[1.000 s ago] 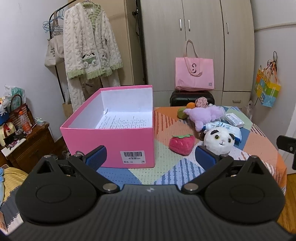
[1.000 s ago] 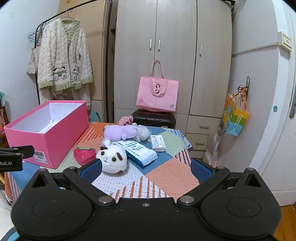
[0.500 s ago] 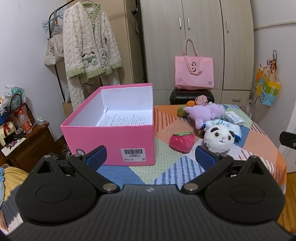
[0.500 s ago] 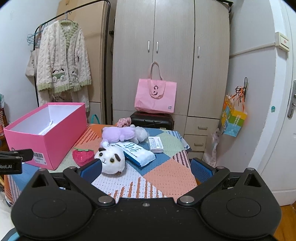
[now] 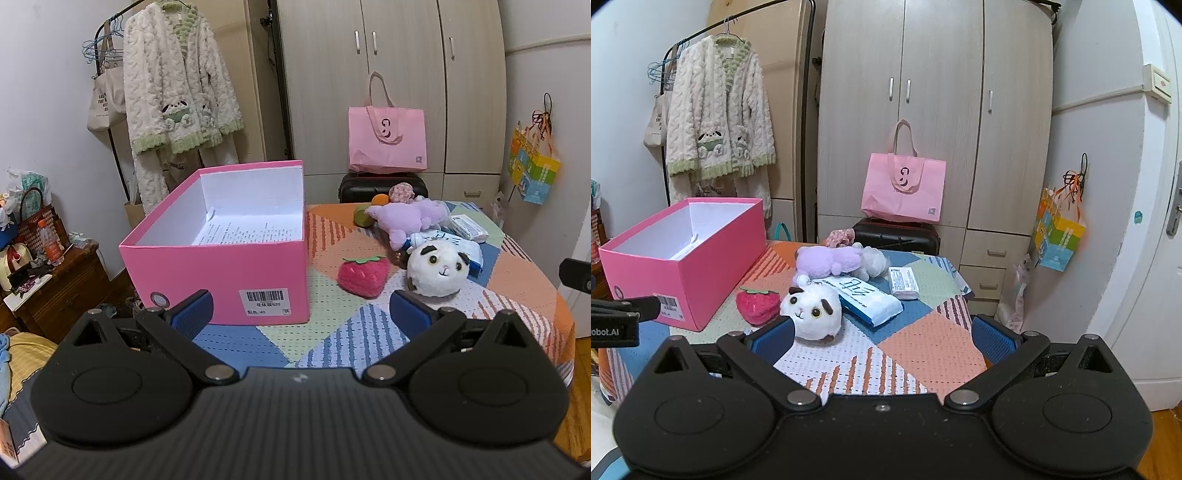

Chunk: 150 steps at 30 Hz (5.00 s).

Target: Organize soft objects

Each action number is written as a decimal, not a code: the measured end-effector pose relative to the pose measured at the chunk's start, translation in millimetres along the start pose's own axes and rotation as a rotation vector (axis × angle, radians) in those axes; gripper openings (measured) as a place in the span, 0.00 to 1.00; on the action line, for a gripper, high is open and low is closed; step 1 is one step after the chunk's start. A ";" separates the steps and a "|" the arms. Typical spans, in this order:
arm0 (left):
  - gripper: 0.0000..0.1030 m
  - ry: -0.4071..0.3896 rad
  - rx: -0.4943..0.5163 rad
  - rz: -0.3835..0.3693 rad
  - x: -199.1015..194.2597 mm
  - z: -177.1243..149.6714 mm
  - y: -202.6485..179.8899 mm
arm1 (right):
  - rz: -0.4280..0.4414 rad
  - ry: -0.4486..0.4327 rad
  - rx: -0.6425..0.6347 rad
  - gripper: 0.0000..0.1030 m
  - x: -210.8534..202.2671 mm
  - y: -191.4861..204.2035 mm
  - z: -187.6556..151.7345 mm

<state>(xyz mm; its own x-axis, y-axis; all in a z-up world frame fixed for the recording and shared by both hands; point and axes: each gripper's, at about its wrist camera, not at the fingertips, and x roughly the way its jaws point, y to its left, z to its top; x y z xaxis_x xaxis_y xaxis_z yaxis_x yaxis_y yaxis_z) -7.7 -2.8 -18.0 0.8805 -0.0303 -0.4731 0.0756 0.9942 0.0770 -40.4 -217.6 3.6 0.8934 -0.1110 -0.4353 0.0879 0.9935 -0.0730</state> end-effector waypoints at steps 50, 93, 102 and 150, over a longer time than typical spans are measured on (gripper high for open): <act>1.00 0.030 0.006 -0.023 7.1 10.9 1.2 | 0.101 0.000 -0.027 1.00 1.7 -1.2 -6.3; 0.64 0.291 0.078 -0.528 161.6 39.6 -92.9 | 0.493 0.091 -0.087 0.61 177.9 10.0 -37.7; 0.65 0.295 0.098 -0.515 127.7 38.1 -83.5 | 0.497 0.124 -0.096 0.61 153.1 18.8 -28.6; 0.65 0.167 -0.047 -0.335 69.1 125.2 91.4 | 0.699 -0.001 -0.330 0.64 99.6 167.8 98.1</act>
<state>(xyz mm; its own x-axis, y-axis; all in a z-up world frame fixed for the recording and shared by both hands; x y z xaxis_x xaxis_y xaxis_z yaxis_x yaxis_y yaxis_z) 118.7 73.0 66.2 0.7216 -0.3409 -0.6026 0.3214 0.9358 -0.1445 106.5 -59.4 36.1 0.6932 0.5396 -0.4778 -0.6329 0.7729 -0.0455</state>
